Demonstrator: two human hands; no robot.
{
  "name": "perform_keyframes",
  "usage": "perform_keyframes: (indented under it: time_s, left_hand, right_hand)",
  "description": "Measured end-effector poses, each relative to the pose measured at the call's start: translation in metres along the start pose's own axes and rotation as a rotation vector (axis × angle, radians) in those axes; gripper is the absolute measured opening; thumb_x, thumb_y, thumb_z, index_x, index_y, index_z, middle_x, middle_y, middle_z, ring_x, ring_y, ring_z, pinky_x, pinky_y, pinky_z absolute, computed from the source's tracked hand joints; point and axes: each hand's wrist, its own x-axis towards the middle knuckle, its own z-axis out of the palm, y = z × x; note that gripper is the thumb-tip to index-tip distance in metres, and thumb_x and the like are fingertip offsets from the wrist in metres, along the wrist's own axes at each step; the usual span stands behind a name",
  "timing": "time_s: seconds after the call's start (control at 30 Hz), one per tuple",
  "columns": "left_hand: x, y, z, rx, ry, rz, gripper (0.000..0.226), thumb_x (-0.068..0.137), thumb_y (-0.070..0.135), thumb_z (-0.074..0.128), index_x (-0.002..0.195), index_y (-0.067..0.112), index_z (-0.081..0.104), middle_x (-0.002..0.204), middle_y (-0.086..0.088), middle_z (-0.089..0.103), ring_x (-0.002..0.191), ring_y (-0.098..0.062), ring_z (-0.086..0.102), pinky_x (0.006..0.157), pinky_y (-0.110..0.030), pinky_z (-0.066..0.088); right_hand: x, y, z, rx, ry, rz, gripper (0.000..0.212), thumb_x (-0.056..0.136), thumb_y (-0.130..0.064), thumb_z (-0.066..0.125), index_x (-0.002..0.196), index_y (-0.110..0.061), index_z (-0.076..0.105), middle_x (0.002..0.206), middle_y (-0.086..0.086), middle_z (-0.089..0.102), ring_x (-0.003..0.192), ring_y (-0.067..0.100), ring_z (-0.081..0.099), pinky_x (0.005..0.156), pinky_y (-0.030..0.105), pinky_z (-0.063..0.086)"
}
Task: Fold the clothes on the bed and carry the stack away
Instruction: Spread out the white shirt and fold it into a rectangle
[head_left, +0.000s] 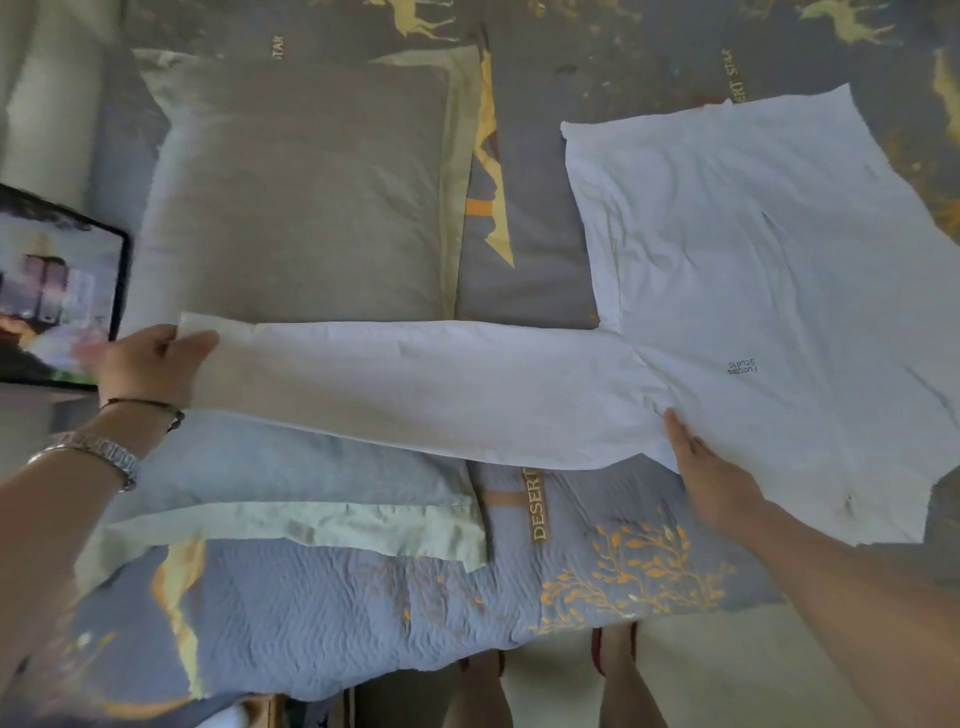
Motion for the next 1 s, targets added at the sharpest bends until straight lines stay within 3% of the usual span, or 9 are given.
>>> perform_keyframes:
  time_s: [0.07, 0.23, 0.37, 0.47, 0.57, 0.73, 0.9, 1.0]
  left_hand:
    - [0.002, 0.001, 0.0, -0.006, -0.012, 0.013, 0.037, 0.087, 0.034, 0.06, 0.068, 0.002, 0.058, 0.06, -0.017, 0.049, 0.057, -0.025, 0.041, 0.046, -0.021, 0.034]
    - [0.007, -0.001, -0.001, -0.09, -0.069, -0.011, 0.032, 0.085, 0.036, 0.06, 0.075, 0.005, 0.062, 0.069, -0.017, 0.056, 0.057, -0.025, 0.044, 0.037, -0.009, 0.033]
    - [0.011, -0.002, 0.001, -0.108, -0.076, -0.01, 0.03, 0.085, 0.035, 0.061, 0.077, 0.007, 0.062, 0.072, -0.016, 0.056, 0.055, -0.024, 0.044, 0.03, -0.016, 0.032]
    - [0.015, 0.0, 0.0, -0.09, -0.07, -0.001, 0.026, 0.086, 0.036, 0.06, 0.078, 0.012, 0.06, 0.073, -0.013, 0.055, 0.052, -0.021, 0.042, 0.025, -0.012, 0.03]
    - [0.018, 0.002, -0.002, -0.075, -0.054, -0.002, 0.026, 0.085, 0.038, 0.06, 0.077, 0.013, 0.06, 0.063, -0.009, 0.05, 0.047, -0.019, 0.041, 0.021, -0.011, 0.025]
    - [0.019, 0.005, -0.002, -0.093, -0.037, -0.038, 0.03, 0.084, 0.04, 0.061, 0.077, 0.011, 0.061, 0.055, -0.003, 0.045, 0.044, -0.02, 0.041, 0.018, -0.011, 0.021]
    - [0.021, 0.007, -0.005, -0.024, -0.029, -0.034, 0.034, 0.084, 0.044, 0.059, 0.083, 0.01, 0.064, 0.067, -0.011, 0.054, 0.047, -0.019, 0.043, 0.019, -0.01, 0.023]
    - [0.019, 0.014, -0.008, -0.019, -0.01, -0.052, 0.04, 0.084, 0.043, 0.058, 0.093, 0.005, 0.067, 0.077, -0.016, 0.062, 0.058, -0.031, 0.051, 0.028, -0.01, 0.033]
  right_hand:
    - [0.004, -0.007, 0.003, -0.041, 0.012, 0.03, 0.09, 0.084, 0.012, 0.038, 0.144, -0.014, -0.024, 0.159, 0.002, -0.004, 0.146, 0.019, 0.01, 0.103, 0.033, 0.037]
    - [0.008, -0.021, 0.008, -0.123, 0.086, 0.046, 0.089, 0.084, 0.008, 0.048, 0.148, -0.014, -0.009, 0.159, 0.007, -0.005, 0.146, 0.02, 0.009, 0.105, 0.029, 0.036]
    - [0.009, -0.043, 0.01, -0.117, -0.014, 0.001, 0.096, 0.082, 0.015, 0.046, 0.147, -0.024, -0.013, 0.156, 0.011, -0.012, 0.145, 0.032, 0.007, 0.099, 0.035, 0.045]
    - [0.006, -0.052, 0.016, -0.134, -0.089, -0.008, 0.096, 0.085, 0.011, 0.04, 0.145, -0.03, -0.022, 0.152, 0.021, -0.022, 0.141, 0.046, 0.005, 0.1, 0.04, 0.042]
    - [0.004, -0.055, 0.018, -0.12, -0.148, 0.014, 0.094, 0.088, 0.005, 0.039, 0.141, -0.033, -0.029, 0.15, 0.023, -0.028, 0.14, 0.049, 0.0, 0.102, 0.044, 0.04]
    - [-0.003, -0.061, 0.024, -0.108, -0.08, 0.047, 0.094, 0.093, -0.027, 0.05, 0.141, -0.028, -0.03, 0.151, 0.024, -0.024, 0.141, 0.048, -0.002, 0.113, 0.052, 0.022]
    - [-0.004, -0.066, 0.041, -0.057, -0.071, 0.021, 0.075, 0.096, -0.048, 0.033, 0.144, -0.034, -0.024, 0.152, 0.02, -0.025, 0.141, 0.047, -0.009, 0.113, 0.058, 0.017]
    - [0.001, -0.067, 0.028, -0.129, -0.082, 0.045, 0.073, 0.092, -0.06, 0.033, 0.148, -0.035, -0.007, 0.155, 0.019, -0.005, 0.14, 0.044, 0.01, 0.11, 0.054, 0.02]
